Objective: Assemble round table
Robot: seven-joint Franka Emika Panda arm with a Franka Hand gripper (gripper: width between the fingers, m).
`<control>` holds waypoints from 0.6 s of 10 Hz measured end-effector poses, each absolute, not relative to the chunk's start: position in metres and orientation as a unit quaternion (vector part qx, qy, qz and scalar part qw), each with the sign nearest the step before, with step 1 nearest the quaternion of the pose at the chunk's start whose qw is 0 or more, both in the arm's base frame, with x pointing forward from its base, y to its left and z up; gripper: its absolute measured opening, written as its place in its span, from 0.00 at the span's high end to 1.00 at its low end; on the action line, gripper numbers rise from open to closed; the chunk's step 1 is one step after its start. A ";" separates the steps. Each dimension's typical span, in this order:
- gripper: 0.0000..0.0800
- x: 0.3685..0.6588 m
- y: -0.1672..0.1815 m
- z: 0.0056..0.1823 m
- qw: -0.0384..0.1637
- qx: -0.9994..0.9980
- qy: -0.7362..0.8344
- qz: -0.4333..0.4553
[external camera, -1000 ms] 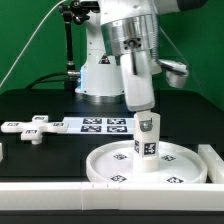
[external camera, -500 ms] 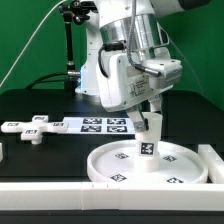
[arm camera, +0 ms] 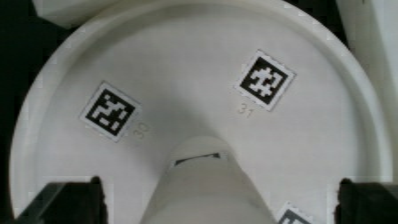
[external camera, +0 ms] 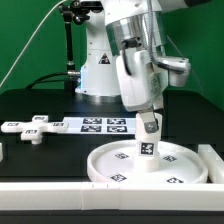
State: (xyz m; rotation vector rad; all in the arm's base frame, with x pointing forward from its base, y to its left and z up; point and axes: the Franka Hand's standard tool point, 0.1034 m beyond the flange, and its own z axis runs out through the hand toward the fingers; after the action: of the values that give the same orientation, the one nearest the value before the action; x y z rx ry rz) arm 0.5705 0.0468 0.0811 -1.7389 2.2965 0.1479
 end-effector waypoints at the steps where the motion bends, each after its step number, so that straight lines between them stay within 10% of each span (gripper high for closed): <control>1: 0.19 0.571 0.047 0.081 0.130 -0.629 0.765 0.046; 6: 0.19 0.574 0.045 0.083 0.102 -0.835 0.540 0.014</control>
Offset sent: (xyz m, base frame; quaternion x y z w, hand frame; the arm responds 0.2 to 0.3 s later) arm 0.0014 -0.0166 -0.0067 -0.0544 0.0566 -0.3579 0.9305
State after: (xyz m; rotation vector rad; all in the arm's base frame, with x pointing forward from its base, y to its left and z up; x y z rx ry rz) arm 0.5740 0.0449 0.0828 -2.4654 1.5949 0.0421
